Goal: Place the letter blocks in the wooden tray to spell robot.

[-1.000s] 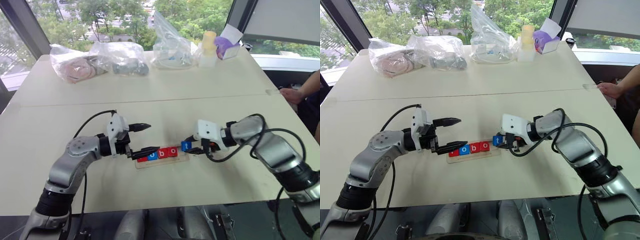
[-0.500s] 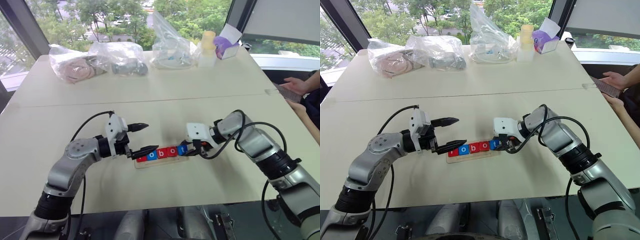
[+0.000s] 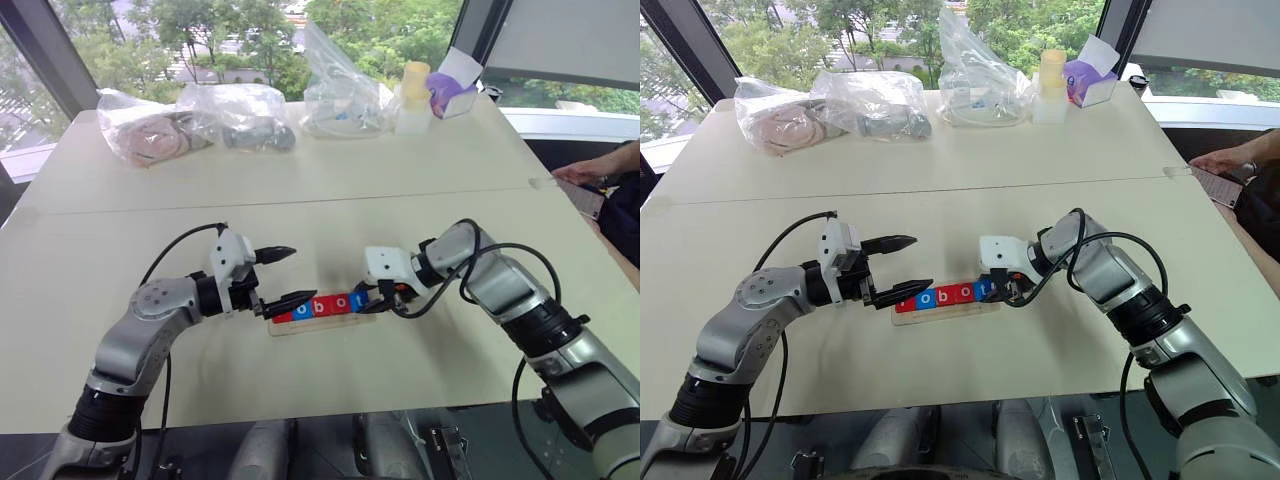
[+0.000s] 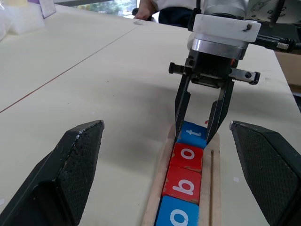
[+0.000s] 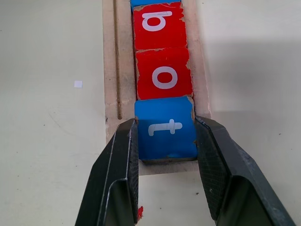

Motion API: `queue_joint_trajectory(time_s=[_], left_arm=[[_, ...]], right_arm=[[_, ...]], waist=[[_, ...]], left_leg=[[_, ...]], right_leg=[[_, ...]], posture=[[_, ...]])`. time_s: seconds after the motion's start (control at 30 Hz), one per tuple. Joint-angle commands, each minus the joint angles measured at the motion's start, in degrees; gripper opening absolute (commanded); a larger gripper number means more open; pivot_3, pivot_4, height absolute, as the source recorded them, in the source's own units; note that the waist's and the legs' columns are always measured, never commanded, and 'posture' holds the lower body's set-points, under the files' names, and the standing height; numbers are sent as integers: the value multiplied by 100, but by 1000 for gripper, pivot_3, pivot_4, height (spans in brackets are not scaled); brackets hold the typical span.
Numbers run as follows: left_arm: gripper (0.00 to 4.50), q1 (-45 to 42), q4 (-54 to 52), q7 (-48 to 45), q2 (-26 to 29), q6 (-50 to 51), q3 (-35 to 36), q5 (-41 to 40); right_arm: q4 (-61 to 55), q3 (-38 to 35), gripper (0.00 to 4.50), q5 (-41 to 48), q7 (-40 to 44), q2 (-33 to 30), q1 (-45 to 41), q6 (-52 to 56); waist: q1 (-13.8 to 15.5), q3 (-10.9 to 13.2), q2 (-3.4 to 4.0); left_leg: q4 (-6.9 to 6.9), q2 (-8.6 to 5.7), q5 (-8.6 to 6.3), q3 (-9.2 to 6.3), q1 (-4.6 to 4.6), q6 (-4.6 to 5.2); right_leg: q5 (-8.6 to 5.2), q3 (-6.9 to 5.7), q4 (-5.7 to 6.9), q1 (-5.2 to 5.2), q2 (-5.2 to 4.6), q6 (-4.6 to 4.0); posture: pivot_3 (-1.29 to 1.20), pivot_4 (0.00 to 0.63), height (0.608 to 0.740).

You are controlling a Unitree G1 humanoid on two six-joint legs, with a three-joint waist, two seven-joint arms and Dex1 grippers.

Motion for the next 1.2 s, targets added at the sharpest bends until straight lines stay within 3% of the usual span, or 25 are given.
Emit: queue_joint_trajectory(time_s=[0.03,0.27,0.47,0.5,0.77,1.2], left_arm=[[4500,37,-243,15,12,-93,98,-57],[4500,46,-240,6,22,-104,108,-52],[4500,62,-257,-32,47,-89,111,-76],[4500,70,-271,-47,58,-74,109,-91],[4500,165,-451,-86,261,211,213,-271],[4500,766,-760,-408,1154,524,711,-545]], right_arm=[[-29,61,1126,-66,28,73,-9,40],[-51,46,1126,-104,13,130,8,86],[-163,-18,4230,-77,21,180,-30,284],[-253,-64,4409,-65,16,149,-29,324],[-1410,-682,4409,350,19,-431,243,905],[-3301,-2463,4409,1561,-392,-1823,1864,2201]], waist=[[-3,0,0],[-2,-1,-1],[-8,-1,-1],[0,-1,-1],[26,-1,-1],[27,0,-1]], left_leg=[[0,0,0,0,0,0],[0,0,0,0,1,-1],[0,1,3,0,2,-4],[1,1,4,-2,2,-6],[-4,-1,4,-2,-8,-7],[-6,4,3,-1,-10,-5]], right_leg=[[0,0,0,0,0,0],[1,0,1,0,0,-1],[3,1,3,0,2,-5],[4,1,4,0,2,-5],[4,1,2,-11,-1,-5],[-8,2,-1,-12,-11,-24]], posture=[[0,150,740],[0,150,740],[0,150,740],[0,150,740],[0,150,740],[0,150,740]])
